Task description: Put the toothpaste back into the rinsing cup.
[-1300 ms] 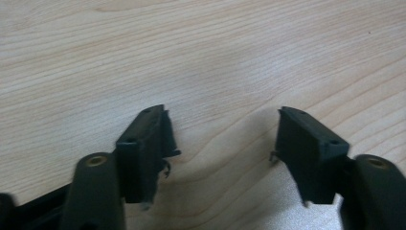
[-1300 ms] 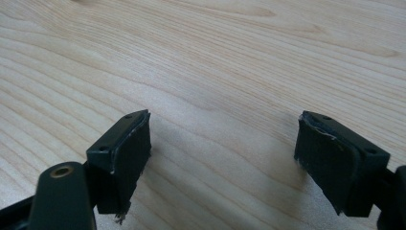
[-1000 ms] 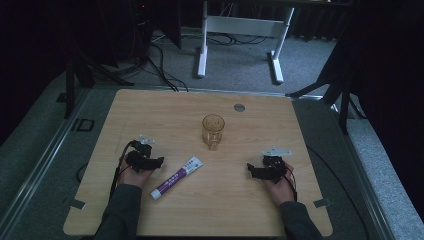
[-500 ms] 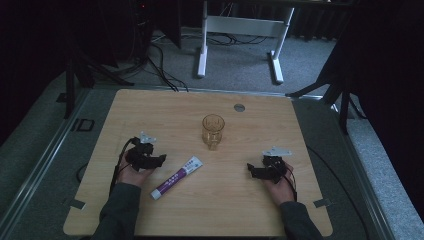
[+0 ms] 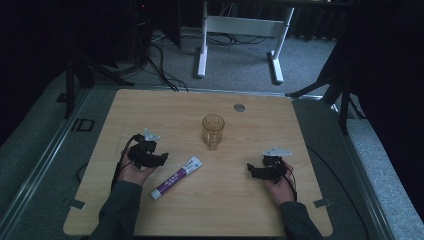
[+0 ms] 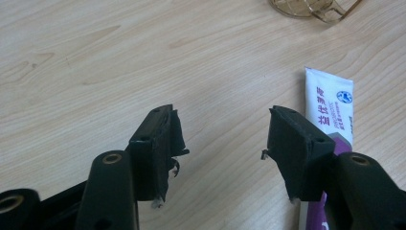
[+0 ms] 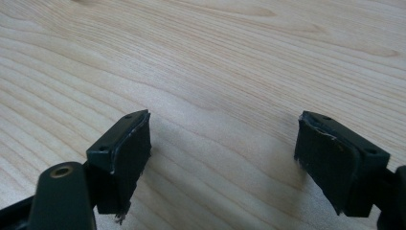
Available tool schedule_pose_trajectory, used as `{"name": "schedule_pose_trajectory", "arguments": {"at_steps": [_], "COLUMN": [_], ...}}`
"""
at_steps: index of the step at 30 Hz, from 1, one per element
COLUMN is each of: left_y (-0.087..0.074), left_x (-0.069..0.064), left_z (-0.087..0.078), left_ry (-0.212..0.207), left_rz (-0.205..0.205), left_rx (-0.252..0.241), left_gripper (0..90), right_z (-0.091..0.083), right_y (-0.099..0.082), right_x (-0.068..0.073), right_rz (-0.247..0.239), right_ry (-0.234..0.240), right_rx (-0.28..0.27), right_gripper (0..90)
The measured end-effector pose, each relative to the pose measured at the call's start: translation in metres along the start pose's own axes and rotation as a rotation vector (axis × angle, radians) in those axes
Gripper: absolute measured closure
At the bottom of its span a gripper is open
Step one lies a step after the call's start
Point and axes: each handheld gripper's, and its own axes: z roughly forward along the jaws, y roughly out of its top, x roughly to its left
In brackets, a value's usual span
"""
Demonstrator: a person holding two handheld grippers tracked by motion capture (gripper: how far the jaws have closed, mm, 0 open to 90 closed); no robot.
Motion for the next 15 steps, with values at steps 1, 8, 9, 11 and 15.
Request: {"name": "schedule_pose_trajectory", "arguments": {"at_steps": [1, 8, 9, 11, 15], "left_y": [0.0008, 0.005, 0.0052, 0.006, 0.0097], "left_x": [-0.0001, -0.003, -0.0032, -0.0037, -0.0042], "left_z": [-0.0007, -0.0045, -0.0046, -0.0048, -0.004], "left_ry": [-0.006, -0.009, -0.012, -0.016, -0.015], "left_rz": [0.0, -0.002, -0.004, -0.004, 0.006], "left_rx": [0.003, 0.012, 0.013, 0.02, 0.036], "left_gripper": [42.9, 43.1, 43.1, 43.2, 43.7], "right_z": [0.0, 0.0, 0.0, 0.0, 0.0], "right_y": [0.0, 0.0, 0.0, 0.0, 0.0], "right_x": [0.0, 0.0, 0.0, 0.0, 0.0], "right_rz": [0.0, 0.0, 0.0, 0.0, 0.0], "right_ry": [0.0, 0.0, 0.0, 0.0, 0.0], "right_rx": [0.0, 0.0, 0.0, 0.0, 0.0], "right_gripper": [19.8, 19.8, 19.7, 19.8, 19.8]}}
